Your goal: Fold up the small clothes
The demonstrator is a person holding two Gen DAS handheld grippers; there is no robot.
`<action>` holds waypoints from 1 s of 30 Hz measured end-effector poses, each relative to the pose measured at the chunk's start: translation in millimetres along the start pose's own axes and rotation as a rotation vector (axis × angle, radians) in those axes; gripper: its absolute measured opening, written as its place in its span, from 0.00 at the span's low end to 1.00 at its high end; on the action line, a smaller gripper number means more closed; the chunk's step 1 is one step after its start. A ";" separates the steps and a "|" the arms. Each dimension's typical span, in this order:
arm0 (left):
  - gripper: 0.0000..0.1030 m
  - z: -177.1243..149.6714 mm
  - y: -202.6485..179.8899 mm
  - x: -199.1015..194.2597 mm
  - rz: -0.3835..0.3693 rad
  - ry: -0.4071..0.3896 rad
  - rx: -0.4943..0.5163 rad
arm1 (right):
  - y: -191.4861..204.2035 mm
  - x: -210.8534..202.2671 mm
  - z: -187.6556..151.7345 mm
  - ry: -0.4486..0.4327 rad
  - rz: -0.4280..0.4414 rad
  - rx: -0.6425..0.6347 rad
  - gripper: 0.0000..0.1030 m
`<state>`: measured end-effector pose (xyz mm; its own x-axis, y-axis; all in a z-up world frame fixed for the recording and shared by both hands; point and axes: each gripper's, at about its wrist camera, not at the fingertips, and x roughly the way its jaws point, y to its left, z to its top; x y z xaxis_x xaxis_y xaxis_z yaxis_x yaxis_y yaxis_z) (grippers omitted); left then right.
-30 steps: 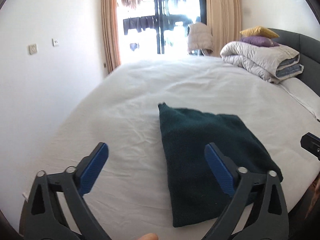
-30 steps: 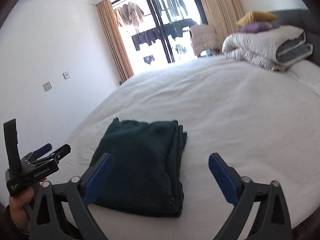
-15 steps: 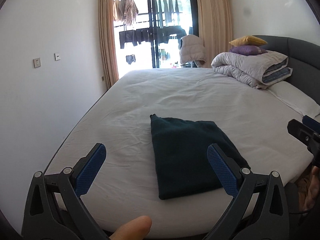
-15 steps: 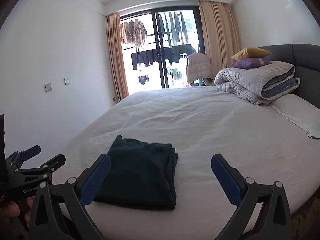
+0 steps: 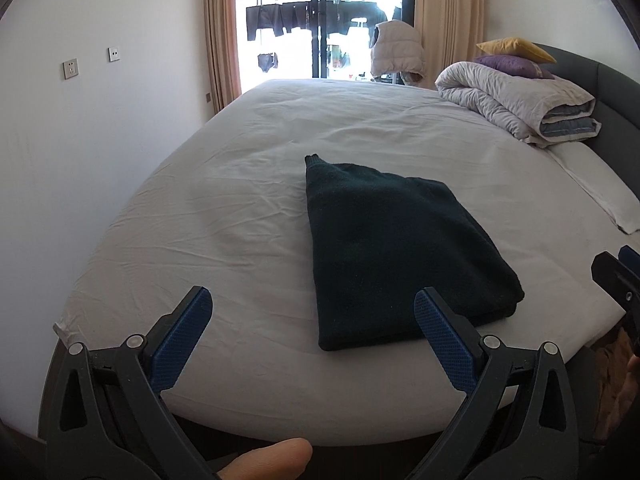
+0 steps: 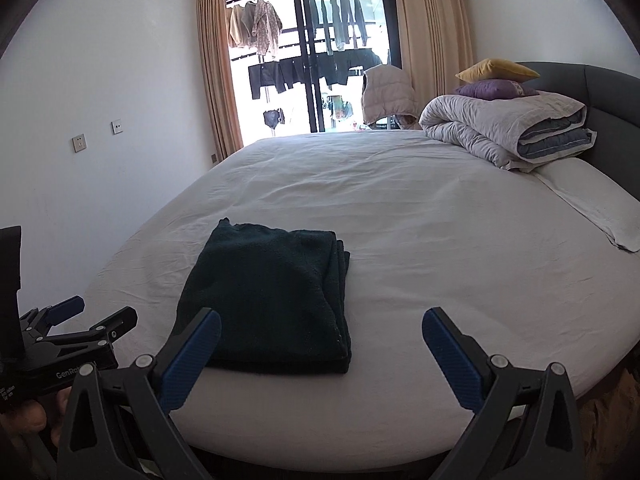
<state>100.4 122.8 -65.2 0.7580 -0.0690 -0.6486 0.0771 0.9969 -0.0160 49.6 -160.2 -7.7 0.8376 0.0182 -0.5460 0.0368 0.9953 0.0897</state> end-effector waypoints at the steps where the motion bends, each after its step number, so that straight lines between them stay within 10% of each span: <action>1: 1.00 -2.0 0.3 2.9 0.002 0.008 -0.001 | 2.2 1.6 -1.5 0.006 0.002 -0.005 1.00; 30: 1.00 -12.4 8.7 57.0 0.009 0.094 -0.034 | 9.0 28.5 -12.0 0.096 0.021 0.000 1.00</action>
<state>136.3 128.0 -111.7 0.6942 -0.0578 -0.7175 0.0475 0.9983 -0.0345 67.3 -149.6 -32.5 0.7824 0.0478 -0.6210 0.0203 0.9946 0.1021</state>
